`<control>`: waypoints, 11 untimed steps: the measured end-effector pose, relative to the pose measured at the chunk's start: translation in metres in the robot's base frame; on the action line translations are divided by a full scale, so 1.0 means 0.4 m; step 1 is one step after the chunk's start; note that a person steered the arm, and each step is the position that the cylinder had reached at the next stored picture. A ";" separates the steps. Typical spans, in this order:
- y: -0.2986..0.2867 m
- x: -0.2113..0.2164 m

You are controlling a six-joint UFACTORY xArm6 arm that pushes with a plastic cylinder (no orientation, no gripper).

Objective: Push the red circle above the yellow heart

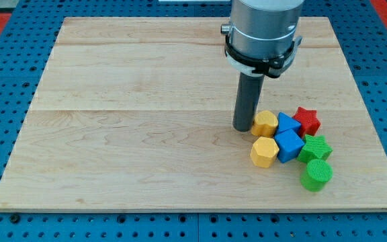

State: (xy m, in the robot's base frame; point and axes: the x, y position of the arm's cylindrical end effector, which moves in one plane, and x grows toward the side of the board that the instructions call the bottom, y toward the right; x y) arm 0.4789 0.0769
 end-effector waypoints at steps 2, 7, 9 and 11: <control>0.109 -0.240; -0.042 -0.476; 0.046 -0.521; 0.091 -0.307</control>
